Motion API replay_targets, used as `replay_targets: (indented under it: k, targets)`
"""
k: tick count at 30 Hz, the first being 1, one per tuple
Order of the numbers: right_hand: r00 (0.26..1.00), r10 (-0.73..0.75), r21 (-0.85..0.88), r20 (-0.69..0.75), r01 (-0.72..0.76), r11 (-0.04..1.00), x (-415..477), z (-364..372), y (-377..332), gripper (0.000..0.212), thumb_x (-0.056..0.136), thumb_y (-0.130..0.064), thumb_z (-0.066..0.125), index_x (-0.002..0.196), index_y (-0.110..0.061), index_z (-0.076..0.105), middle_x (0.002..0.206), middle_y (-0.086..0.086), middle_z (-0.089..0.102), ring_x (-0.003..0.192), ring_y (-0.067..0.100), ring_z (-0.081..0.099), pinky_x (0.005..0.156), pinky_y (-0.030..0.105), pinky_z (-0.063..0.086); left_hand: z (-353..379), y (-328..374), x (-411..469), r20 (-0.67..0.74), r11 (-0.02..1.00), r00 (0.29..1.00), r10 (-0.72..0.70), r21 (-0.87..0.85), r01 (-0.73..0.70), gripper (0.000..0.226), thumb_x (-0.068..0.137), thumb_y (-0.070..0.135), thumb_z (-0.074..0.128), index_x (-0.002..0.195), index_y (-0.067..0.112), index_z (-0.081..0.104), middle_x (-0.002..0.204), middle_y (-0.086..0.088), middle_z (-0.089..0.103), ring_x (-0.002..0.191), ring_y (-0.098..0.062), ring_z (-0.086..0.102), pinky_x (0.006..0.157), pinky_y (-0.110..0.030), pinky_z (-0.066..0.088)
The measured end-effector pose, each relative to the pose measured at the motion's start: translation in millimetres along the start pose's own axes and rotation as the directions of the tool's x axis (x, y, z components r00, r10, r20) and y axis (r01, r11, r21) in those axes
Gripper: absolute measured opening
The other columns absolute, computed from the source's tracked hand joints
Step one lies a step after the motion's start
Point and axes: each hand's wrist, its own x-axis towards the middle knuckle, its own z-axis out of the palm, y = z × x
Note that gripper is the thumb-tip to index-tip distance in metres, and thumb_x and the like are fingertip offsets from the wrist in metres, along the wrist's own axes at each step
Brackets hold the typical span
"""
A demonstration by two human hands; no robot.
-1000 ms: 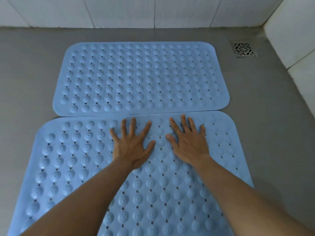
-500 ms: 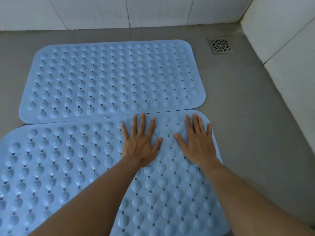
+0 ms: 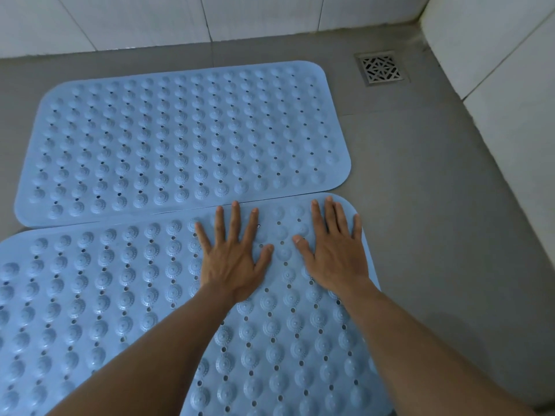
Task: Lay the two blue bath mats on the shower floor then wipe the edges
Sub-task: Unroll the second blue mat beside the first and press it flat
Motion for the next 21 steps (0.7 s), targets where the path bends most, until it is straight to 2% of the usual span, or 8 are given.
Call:
replay_targets:
  k: [5,10,13,17,21]
  targets:
    - [1.0,-0.006,0.001,-0.02,0.006,1.0,0,1,1,0.081,0.097,-0.066,0.008,0.161,-0.018,0.0,0.168,0.013,-0.002,0.155,0.026,0.0,0.122,0.058,0.001,1,1,0,-0.015,1.0,1.0,0.003,-0.01,-0.003,0.07,0.097,0.07,0.01,0.156,0.042,-0.015,0.166,-0.003,-0.02,0.151,-0.033,-0.021,0.116,-0.068,-0.007]
    - [0.997,-0.076,-0.012,-0.009,0.076,0.997,16,-4,2,0.081,0.097,-0.064,0.015,0.16,-0.015,-0.003,0.167,0.007,-0.014,0.154,0.024,-0.01,0.12,0.06,-0.008,0,1,1,-0.009,1.0,1.0,-0.004,-0.012,0.003,0.07,0.096,0.07,0.011,0.156,0.042,-0.013,0.166,-0.001,-0.019,0.151,-0.032,-0.021,0.116,-0.068,-0.008]
    - [0.995,-0.098,-0.004,0.029,0.098,0.995,27,-5,5,0.077,0.099,-0.065,0.01,0.16,-0.021,-0.007,0.167,0.002,-0.016,0.154,0.02,-0.012,0.122,0.056,-0.005,1,1,2,-0.002,1.0,1.0,0.0,-0.008,0.0,0.07,0.096,0.07,0.012,0.156,0.042,-0.012,0.166,-0.001,-0.02,0.152,-0.032,-0.021,0.116,-0.068,-0.01]
    - [0.992,-0.095,0.005,0.083,0.095,0.995,28,-8,6,0.075,0.099,-0.065,0.004,0.159,-0.023,-0.013,0.166,0.001,-0.02,0.153,0.018,-0.017,0.123,0.053,-0.009,-3,1,3,0.038,1.0,0.999,0.001,-0.009,0.0,0.07,0.096,0.071,0.009,0.155,0.043,-0.018,0.165,-0.001,-0.025,0.15,-0.031,-0.025,0.115,-0.068,-0.01]
    - [0.988,-0.058,0.01,0.14,0.057,0.998,29,-17,-3,0.07,0.097,-0.06,-0.003,0.156,-0.028,-0.021,0.164,0.004,-0.027,0.151,0.02,-0.025,0.12,0.057,-0.013,-8,0,1,0.05,1.0,0.999,0.004,-0.017,-0.003,0.067,0.097,0.07,0.005,0.152,0.044,-0.023,0.163,-0.001,-0.029,0.149,-0.031,-0.028,0.115,-0.069,-0.011]
